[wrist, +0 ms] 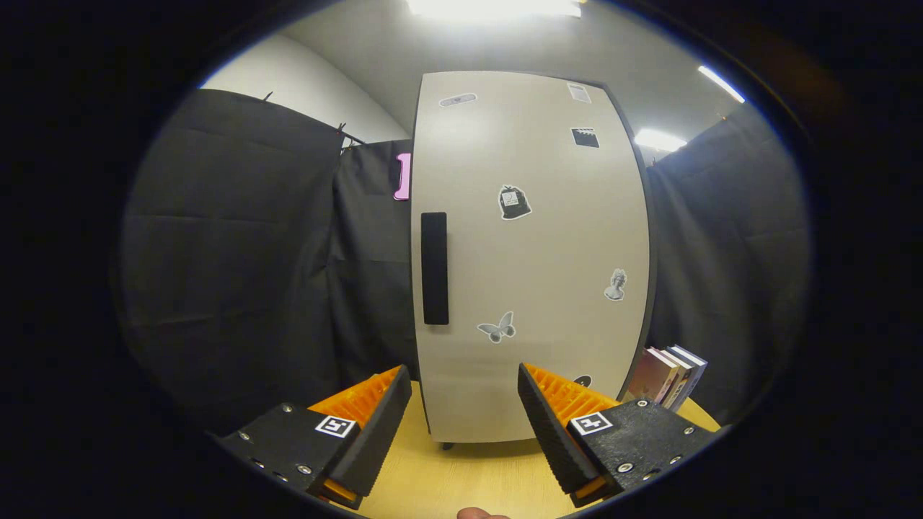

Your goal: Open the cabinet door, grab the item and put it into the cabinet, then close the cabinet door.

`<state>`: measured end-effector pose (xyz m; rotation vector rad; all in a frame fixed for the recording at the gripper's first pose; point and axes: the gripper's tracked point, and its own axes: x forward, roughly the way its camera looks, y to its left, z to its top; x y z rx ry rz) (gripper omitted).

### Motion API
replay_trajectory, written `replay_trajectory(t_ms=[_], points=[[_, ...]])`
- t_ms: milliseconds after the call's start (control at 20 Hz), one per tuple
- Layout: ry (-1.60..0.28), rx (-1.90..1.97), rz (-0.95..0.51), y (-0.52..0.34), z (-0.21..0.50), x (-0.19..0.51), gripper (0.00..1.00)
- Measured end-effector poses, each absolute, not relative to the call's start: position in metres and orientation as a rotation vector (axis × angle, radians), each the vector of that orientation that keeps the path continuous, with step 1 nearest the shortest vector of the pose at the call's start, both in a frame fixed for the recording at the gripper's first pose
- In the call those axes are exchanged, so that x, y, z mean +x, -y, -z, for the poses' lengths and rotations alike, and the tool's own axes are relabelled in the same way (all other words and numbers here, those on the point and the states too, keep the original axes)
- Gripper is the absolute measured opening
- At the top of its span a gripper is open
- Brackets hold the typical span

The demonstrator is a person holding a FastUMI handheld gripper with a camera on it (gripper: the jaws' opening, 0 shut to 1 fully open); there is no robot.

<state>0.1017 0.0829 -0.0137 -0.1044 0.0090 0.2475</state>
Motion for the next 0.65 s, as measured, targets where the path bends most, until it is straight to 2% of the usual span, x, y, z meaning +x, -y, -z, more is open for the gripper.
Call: replay_trajectory(t_ms=[650], points=[[-0.014,-0.101,-0.254,-0.0844,0.0147,0.1094,0.92]])
